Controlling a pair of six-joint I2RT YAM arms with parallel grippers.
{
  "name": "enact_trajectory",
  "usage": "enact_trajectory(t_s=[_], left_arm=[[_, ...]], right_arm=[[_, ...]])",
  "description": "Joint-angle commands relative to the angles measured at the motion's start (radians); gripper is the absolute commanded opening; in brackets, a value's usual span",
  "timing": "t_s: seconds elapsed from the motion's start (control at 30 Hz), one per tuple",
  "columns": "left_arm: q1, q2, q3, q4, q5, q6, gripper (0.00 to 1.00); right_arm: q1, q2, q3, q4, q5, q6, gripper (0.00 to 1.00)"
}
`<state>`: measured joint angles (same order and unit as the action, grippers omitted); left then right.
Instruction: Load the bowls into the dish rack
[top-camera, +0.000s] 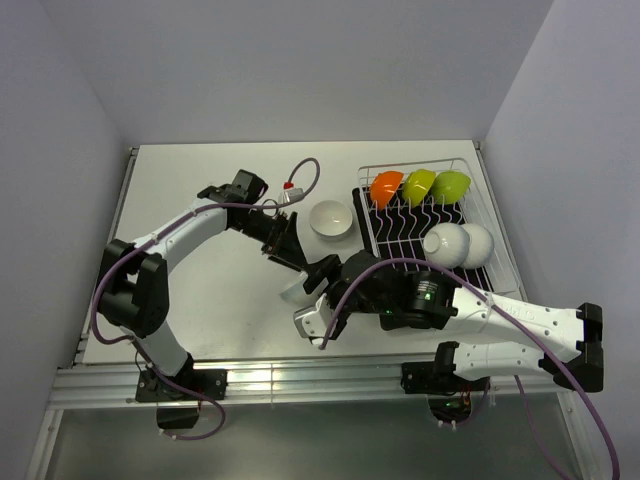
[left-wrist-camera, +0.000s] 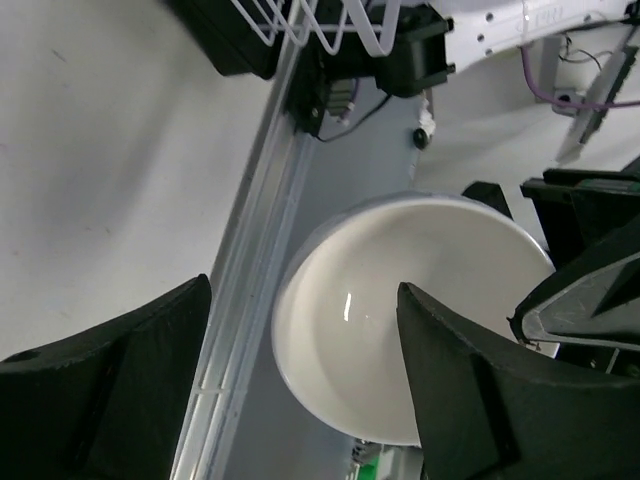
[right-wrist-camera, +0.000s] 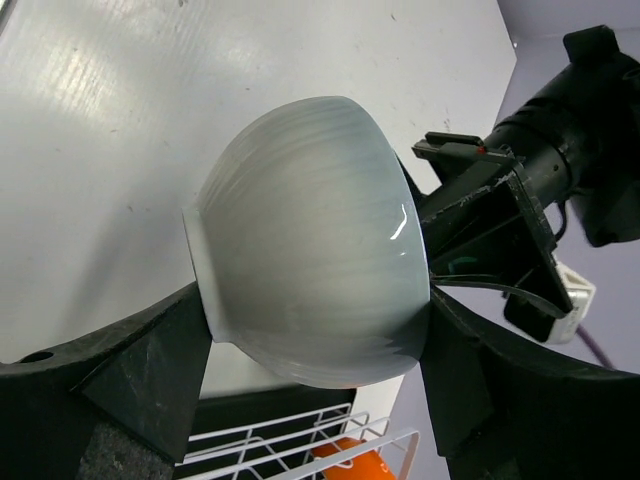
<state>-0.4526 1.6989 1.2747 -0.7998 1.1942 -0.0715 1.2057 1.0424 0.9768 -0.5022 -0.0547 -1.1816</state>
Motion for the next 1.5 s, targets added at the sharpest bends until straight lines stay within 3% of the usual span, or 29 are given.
enact_trajectory(t_s=[0.0, 0.03, 0.07, 0.23, 0.43, 0.83, 1.07, 1.23, 1.47], left_arm=[[0.031, -0.073, 0.057, 0.095, -0.093, -0.065, 0.81], [0.043, -0.080, 0.057, 0.115, -0.119, -0.083, 0.81], [0.057, -0.088, 0.054, 0.141, -0.174, -0.124, 0.99], [0.133, -0.166, 0.070, 0.261, -0.378, -0.178, 0.99], [0.141, -0.246, 0.091, 0.316, -0.570, -0.189, 1.00], [0.129, -0.354, 0.071, 0.396, -0.685, -0.191, 0.99], [0.127, -0.346, 0.077, 0.409, -0.654, -0.232, 1.00], [0.127, -0.340, 0.078, 0.407, -0.651, -0.237, 0.99], [0.127, -0.332, 0.055, 0.412, -0.639, -0.248, 0.99]], right_arm=[[-0.015, -0.056, 0.069, 0.041, -0.022, 0.048, 0.00], [-0.018, -0.061, 0.069, 0.037, -0.025, 0.056, 0.00], [-0.023, -0.065, 0.069, 0.025, -0.025, 0.065, 0.00], [-0.063, -0.099, 0.095, -0.025, -0.034, 0.183, 0.00], [-0.257, -0.091, 0.167, -0.128, -0.095, 0.417, 0.00], [-0.710, -0.113, 0.212, -0.223, -0.132, 0.723, 0.00], [-1.006, 0.020, 0.284, -0.357, -0.129, 0.893, 0.00], [-1.121, 0.103, 0.303, -0.394, -0.154, 0.953, 0.00], [-1.147, 0.192, 0.292, -0.403, -0.142, 1.011, 0.00]])
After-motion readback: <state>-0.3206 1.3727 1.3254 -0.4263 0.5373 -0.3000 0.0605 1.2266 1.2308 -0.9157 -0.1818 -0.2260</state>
